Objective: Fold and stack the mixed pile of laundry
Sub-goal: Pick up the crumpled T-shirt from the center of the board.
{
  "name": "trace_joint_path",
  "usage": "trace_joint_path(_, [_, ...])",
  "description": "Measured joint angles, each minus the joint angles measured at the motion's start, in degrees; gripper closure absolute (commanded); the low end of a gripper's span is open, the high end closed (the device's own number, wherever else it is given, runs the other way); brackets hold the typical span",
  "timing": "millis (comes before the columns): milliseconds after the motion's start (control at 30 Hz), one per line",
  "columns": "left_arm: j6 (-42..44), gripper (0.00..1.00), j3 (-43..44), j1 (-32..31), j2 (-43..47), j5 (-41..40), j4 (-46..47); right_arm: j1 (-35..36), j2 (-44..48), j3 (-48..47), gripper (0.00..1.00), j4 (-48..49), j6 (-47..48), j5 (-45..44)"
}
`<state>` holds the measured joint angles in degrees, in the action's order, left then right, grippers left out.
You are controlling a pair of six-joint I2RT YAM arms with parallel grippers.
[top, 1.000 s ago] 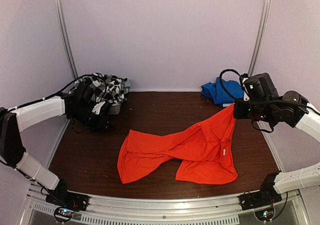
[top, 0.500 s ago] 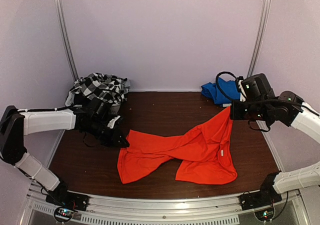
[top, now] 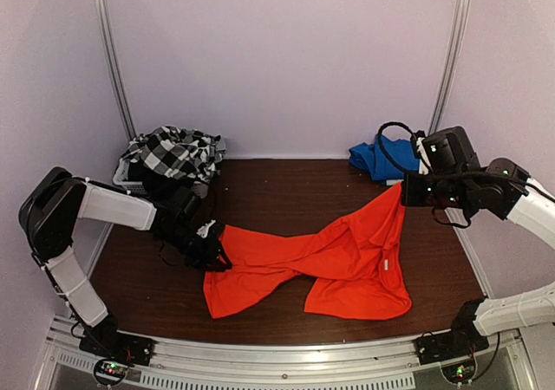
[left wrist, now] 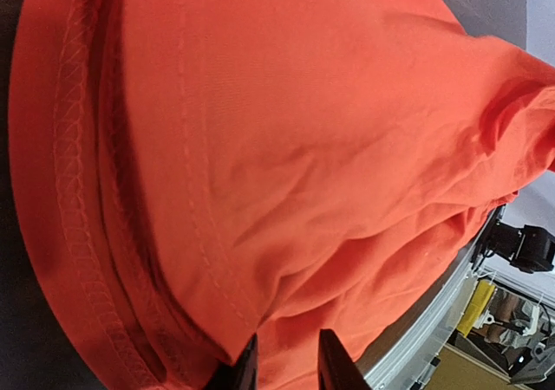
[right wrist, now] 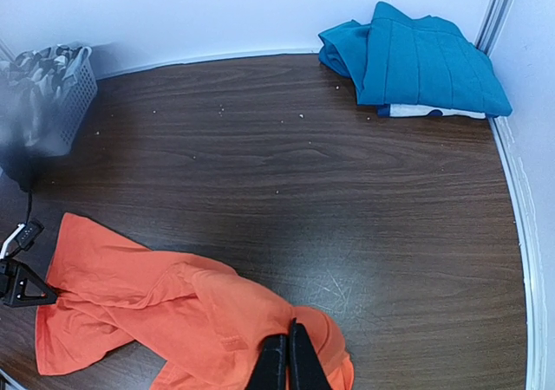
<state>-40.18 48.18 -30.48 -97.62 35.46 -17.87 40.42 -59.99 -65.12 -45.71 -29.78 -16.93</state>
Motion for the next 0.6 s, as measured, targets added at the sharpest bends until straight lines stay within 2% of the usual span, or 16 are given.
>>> trace_joint_path(200, [-2.58, 0.61, -0.2, 0.04, -0.94, -1.25, 0.63, -0.35, 0.96, 0.04, 1.0, -0.94, 0.0, 0.0])
trace_joint_path(600, [-3.89, 0.66, 0.87, 2.08, -0.83, -3.58, 1.27, -0.59, 1.36, 0.44, 1.0, -1.42, 0.02, 0.0])
